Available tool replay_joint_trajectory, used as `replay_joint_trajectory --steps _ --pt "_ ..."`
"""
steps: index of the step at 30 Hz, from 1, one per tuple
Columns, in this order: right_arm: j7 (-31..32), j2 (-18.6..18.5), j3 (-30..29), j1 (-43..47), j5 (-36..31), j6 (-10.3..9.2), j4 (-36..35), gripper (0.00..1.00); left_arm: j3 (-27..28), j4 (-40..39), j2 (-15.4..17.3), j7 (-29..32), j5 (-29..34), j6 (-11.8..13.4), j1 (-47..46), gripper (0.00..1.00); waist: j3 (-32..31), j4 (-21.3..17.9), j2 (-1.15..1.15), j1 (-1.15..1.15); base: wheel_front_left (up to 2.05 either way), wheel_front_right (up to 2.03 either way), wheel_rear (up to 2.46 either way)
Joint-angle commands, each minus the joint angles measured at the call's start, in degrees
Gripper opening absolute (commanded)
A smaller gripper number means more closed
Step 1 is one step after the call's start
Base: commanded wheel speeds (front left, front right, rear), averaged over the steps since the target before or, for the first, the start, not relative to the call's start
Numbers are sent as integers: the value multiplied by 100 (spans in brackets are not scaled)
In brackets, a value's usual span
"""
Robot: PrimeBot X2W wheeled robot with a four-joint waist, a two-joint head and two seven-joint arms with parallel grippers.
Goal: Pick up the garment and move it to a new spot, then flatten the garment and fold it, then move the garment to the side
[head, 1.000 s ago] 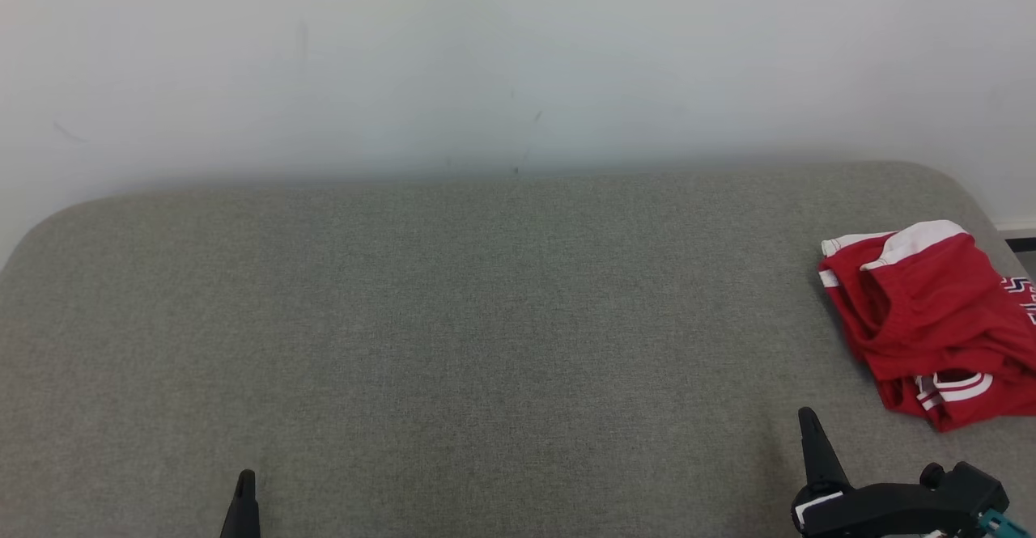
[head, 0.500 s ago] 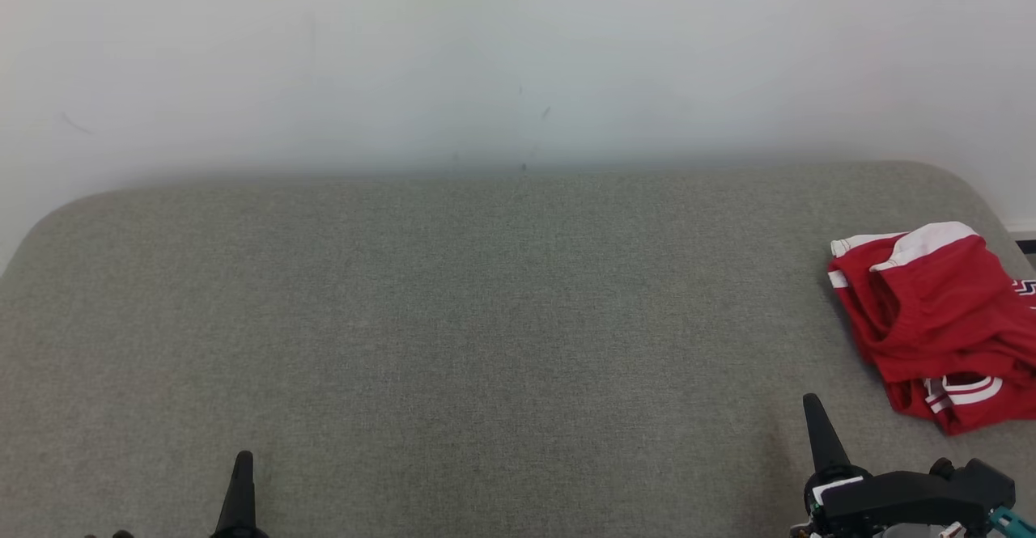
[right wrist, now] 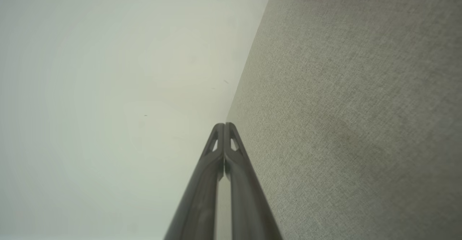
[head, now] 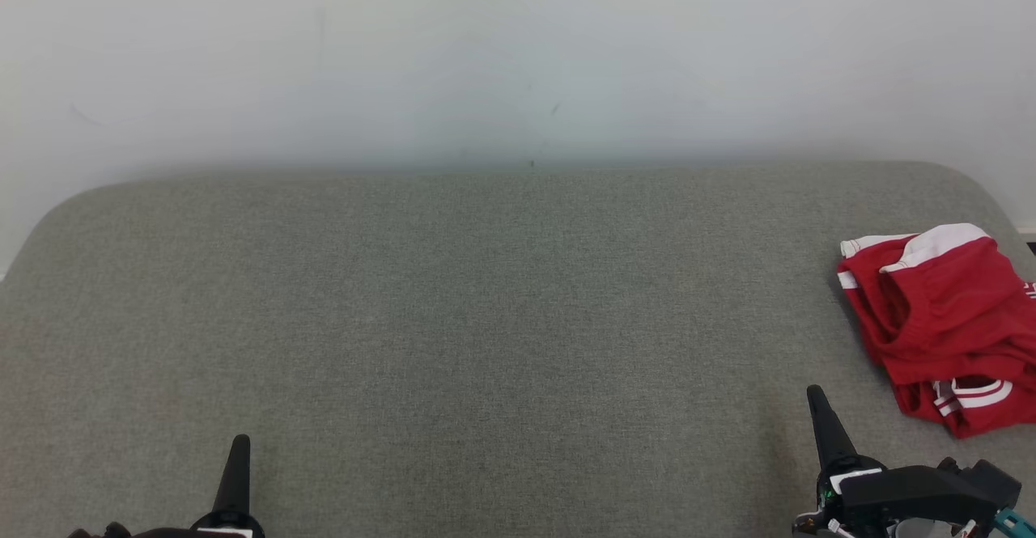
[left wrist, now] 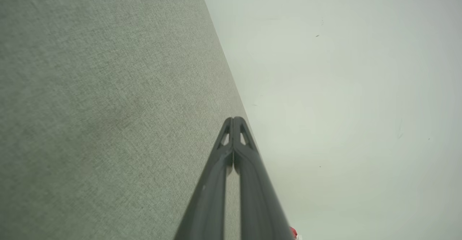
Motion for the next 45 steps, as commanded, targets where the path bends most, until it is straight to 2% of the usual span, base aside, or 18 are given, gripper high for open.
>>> replay_joint_trajectory --steps 1,38,45 --pt "45 -1 -19 -101 164 6 -73 0 20 -64 25 40 -156 -23 -87 0 5 9 0 0 0 0 0" --pt "445 -1 -164 -170 1828 8 -304 0 141 -215 28 442 -1722 -49 -291 0 94 192 0 0 0 0 0" --pt "462 -1 -168 -172 1865 8 -309 0 144 -218 28 446 -1784 -51 -303 0 99 203 0 0 0 0 0"
